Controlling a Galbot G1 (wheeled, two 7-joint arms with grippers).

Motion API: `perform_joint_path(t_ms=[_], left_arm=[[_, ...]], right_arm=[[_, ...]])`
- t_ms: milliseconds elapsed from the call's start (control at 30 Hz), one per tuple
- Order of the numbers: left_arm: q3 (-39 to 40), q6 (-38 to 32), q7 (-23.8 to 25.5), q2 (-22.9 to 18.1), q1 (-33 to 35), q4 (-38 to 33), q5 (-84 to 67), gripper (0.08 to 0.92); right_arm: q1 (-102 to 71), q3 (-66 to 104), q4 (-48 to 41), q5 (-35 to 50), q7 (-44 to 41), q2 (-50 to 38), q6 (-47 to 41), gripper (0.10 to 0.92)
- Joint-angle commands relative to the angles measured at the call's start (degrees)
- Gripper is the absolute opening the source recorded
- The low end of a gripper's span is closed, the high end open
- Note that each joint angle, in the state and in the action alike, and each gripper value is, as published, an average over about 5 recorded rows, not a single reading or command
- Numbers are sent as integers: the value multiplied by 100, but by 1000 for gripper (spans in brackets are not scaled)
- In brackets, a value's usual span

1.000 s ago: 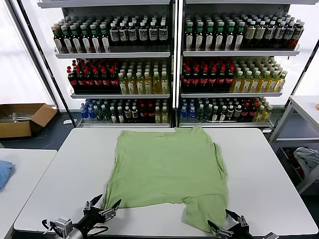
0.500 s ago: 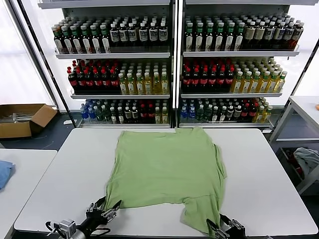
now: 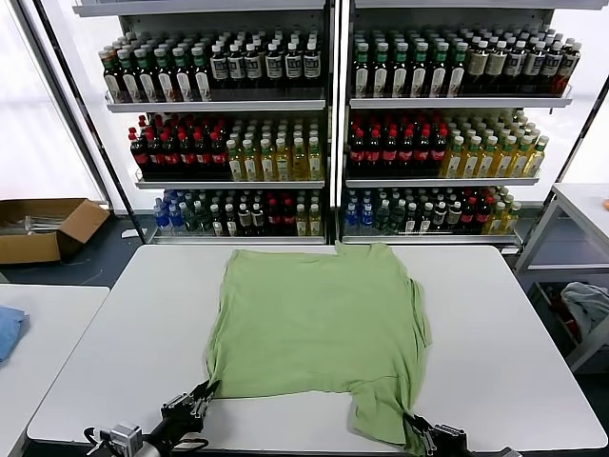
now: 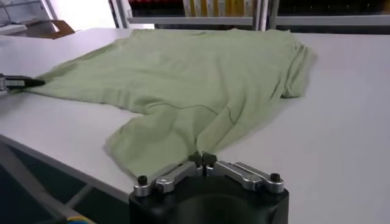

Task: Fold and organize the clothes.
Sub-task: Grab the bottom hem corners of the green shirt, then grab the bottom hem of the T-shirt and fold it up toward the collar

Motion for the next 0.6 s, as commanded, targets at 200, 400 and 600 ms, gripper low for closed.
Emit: perform_joint_path(t_ms=[200, 400, 600], left_arm=[[-216, 69, -140, 86, 155, -619, -13, 89], [-381, 66, -166, 174, 367, -874, -87, 89], [-574, 75, -187, 101, 539, -1141, -159, 89]], right_arm=[[-530, 236, 537, 161, -176, -168, 147, 105], [-801, 325, 764, 253, -256, -228, 185, 105], [-878, 334, 884, 456, -260, -154, 225, 105]])
